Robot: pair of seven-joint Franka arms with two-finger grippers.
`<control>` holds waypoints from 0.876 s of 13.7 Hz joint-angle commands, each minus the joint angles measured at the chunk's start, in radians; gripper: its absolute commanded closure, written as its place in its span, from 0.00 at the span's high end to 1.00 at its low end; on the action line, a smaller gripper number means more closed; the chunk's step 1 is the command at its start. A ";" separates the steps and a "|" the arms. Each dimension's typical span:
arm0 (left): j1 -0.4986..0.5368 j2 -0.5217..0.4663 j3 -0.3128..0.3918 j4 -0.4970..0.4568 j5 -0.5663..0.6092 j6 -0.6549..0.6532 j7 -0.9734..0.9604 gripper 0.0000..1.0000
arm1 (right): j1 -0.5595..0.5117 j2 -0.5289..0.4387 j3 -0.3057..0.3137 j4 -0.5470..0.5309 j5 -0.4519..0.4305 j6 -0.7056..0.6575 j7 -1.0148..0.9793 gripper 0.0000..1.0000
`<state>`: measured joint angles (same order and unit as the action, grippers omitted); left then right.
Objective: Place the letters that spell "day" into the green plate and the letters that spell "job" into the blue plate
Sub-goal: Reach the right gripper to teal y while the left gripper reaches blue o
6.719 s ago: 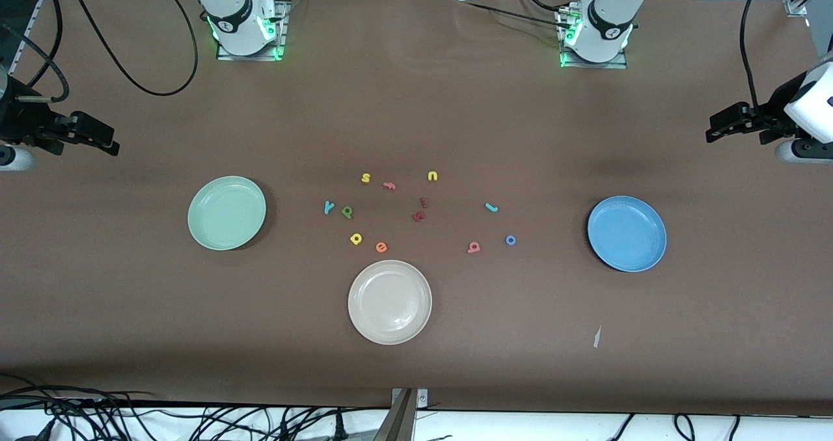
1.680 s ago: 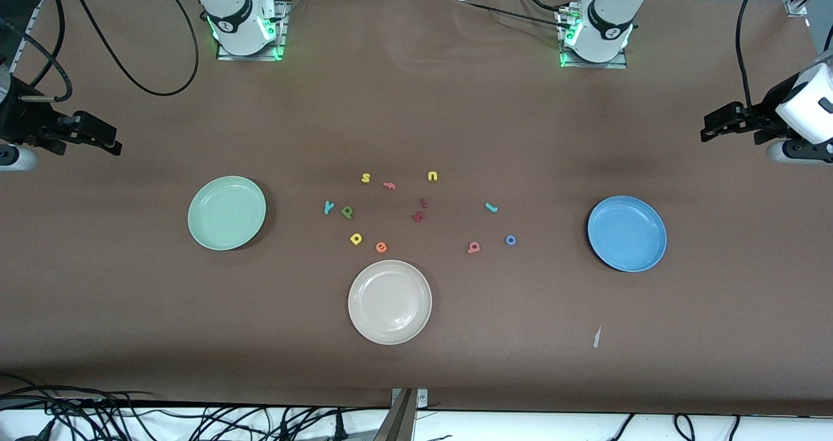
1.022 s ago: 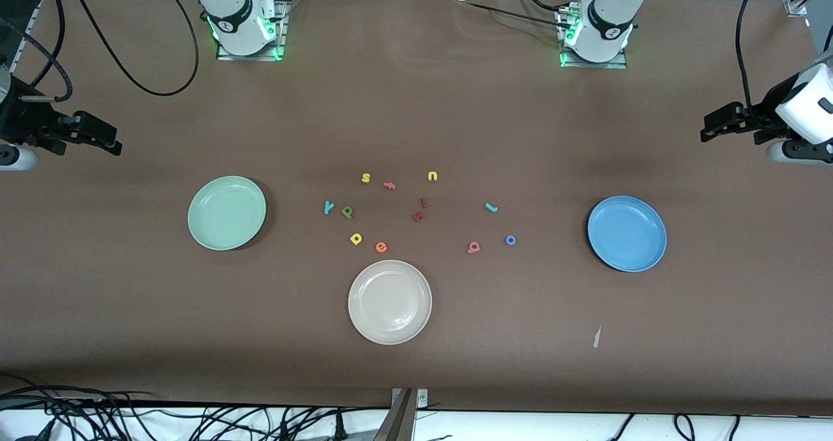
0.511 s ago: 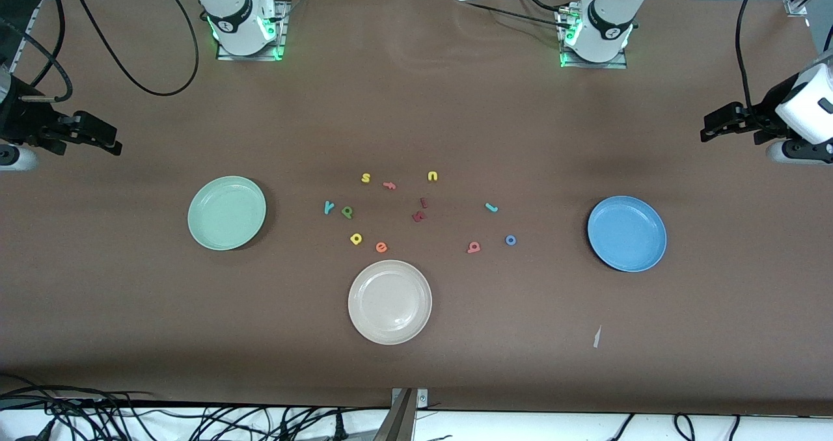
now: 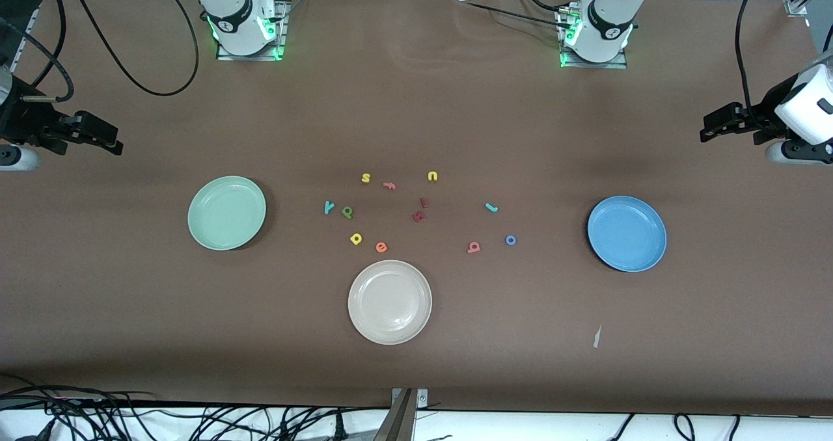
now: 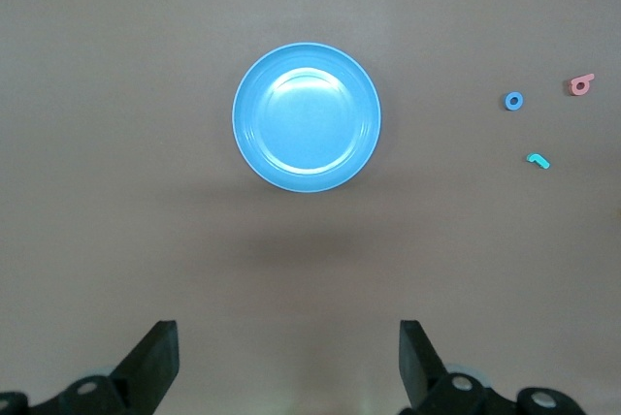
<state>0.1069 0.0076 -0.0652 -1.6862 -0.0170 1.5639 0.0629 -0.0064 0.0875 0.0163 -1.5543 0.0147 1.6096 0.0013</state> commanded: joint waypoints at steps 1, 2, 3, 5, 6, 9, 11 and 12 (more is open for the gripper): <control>0.002 -0.003 0.001 0.003 -0.023 -0.012 0.020 1.00 | 0.049 0.026 0.007 -0.013 0.001 0.010 0.008 1.00; -0.001 -0.002 0.001 0.003 -0.023 -0.012 0.018 1.00 | 0.064 0.040 0.007 -0.010 -0.001 0.015 0.015 1.00; -0.004 0.006 -0.001 0.003 -0.023 -0.007 0.018 1.00 | 0.072 0.060 0.007 -0.007 0.001 0.018 0.022 1.00; -0.016 0.096 -0.005 0.026 -0.026 -0.007 0.018 1.00 | 0.117 0.106 0.007 -0.010 0.001 0.021 0.025 1.00; -0.044 0.138 -0.017 0.042 -0.020 -0.007 0.012 1.00 | 0.143 0.139 0.007 -0.010 0.002 0.045 0.026 1.00; -0.116 0.258 -0.022 0.097 -0.024 -0.005 -0.003 1.00 | 0.251 0.257 0.007 -0.013 -0.008 0.194 0.240 1.00; -0.171 0.311 -0.022 0.102 -0.040 0.010 -0.117 1.00 | 0.330 0.310 0.005 -0.013 -0.016 0.231 0.427 1.00; -0.196 0.342 -0.022 0.102 -0.066 0.060 -0.155 1.00 | 0.351 0.339 0.005 -0.015 -0.016 0.246 0.500 1.00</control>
<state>-0.0510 0.2898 -0.0946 -1.6309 -0.0344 1.5974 -0.0245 0.3029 0.3882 0.0279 -1.5773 0.0135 1.8363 0.3730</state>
